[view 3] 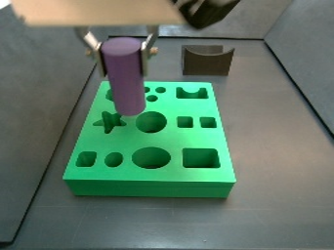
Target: Insert the round object.
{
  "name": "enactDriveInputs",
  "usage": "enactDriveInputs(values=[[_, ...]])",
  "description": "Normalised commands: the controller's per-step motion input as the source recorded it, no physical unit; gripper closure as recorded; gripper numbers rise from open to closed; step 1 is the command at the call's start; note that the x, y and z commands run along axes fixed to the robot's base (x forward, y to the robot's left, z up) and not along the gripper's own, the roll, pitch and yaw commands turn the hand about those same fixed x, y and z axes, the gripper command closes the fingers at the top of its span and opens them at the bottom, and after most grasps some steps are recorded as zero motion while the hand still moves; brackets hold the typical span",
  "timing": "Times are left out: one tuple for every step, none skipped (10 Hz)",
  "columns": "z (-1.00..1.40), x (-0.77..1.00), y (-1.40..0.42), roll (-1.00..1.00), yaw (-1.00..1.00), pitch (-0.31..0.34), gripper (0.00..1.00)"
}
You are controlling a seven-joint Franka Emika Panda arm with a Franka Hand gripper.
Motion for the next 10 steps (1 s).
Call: enactDriveInputs(values=[[-0.27, 0.17, -0.1, 0.23, 0.0, 0.0, 1.0], [-0.2, 0.44, -0.02, 0.01, -0.01, 0.077, 1.0], [-0.13, 0.5, 0.0, 0.0, -0.01, 0.111, 1.0], [-0.17, 0.46, 0.0, 0.0, -0.02, 0.097, 1.0], [-0.21, 0.28, 0.0, 0.0, -0.03, 0.023, 1.0], [-0.26, 0.0, -0.01, 0.0, -0.01, 0.0, 1.0], [-0.34, 0.0, -0.07, 0.0, 0.0, -0.083, 1.0], [-0.35, 0.0, -0.09, 0.0, 0.0, -0.063, 1.0], [-0.41, 0.2, -0.21, 0.0, 0.0, 0.0, 1.0], [-0.39, 0.39, -0.3, 0.0, -0.01, 0.0, 1.0]])
